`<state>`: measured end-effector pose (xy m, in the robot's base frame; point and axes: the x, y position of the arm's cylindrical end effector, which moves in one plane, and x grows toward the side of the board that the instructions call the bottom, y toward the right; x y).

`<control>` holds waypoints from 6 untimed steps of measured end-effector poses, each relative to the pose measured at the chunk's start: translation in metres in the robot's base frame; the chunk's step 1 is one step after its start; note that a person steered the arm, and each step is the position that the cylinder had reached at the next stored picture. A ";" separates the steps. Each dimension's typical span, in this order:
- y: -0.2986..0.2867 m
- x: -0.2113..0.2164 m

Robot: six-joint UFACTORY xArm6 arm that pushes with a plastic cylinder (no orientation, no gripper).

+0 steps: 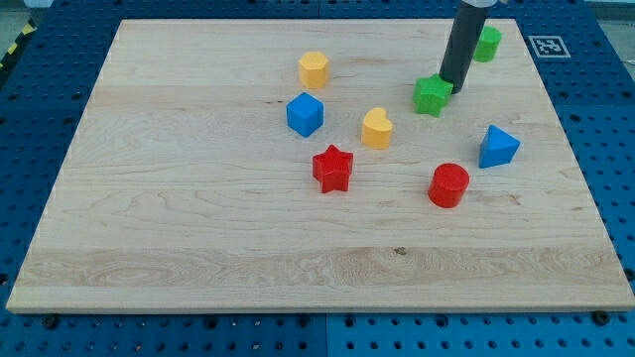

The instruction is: Move your arm to the green circle

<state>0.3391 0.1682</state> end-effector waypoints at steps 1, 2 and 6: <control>0.005 0.000; 0.059 0.000; 0.096 -0.096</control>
